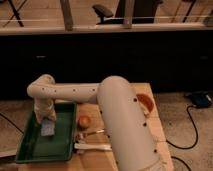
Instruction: Wipe tray with sponge
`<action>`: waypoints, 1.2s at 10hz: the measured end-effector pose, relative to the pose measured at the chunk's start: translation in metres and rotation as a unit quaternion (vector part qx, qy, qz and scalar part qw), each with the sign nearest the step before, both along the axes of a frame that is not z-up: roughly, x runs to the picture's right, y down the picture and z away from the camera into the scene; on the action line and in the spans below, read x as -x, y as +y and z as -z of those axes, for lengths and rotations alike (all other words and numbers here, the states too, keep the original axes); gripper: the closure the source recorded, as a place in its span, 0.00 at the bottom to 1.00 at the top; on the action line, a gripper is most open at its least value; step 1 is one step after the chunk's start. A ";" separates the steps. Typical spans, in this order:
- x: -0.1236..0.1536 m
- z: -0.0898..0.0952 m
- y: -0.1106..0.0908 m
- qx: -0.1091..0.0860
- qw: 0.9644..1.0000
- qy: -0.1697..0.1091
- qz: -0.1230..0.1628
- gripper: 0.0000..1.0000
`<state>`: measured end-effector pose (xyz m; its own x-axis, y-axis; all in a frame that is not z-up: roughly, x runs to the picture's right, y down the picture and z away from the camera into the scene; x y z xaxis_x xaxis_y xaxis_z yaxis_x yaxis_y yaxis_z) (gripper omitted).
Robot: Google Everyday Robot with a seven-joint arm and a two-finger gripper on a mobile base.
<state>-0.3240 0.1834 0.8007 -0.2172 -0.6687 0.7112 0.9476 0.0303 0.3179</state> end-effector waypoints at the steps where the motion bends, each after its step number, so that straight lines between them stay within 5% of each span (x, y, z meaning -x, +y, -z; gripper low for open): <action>1: -0.013 0.002 0.003 0.005 1.000 0.010 -0.002 1.00; 6: -0.053 -0.021 -0.016 -0.007 0.997 0.062 -0.041 1.00; 12: -0.022 -0.032 -0.042 -0.019 0.998 0.029 -0.053 1.00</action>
<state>-0.3024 0.1415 0.8325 -0.1028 -0.7120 0.6946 0.9566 0.1207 0.2653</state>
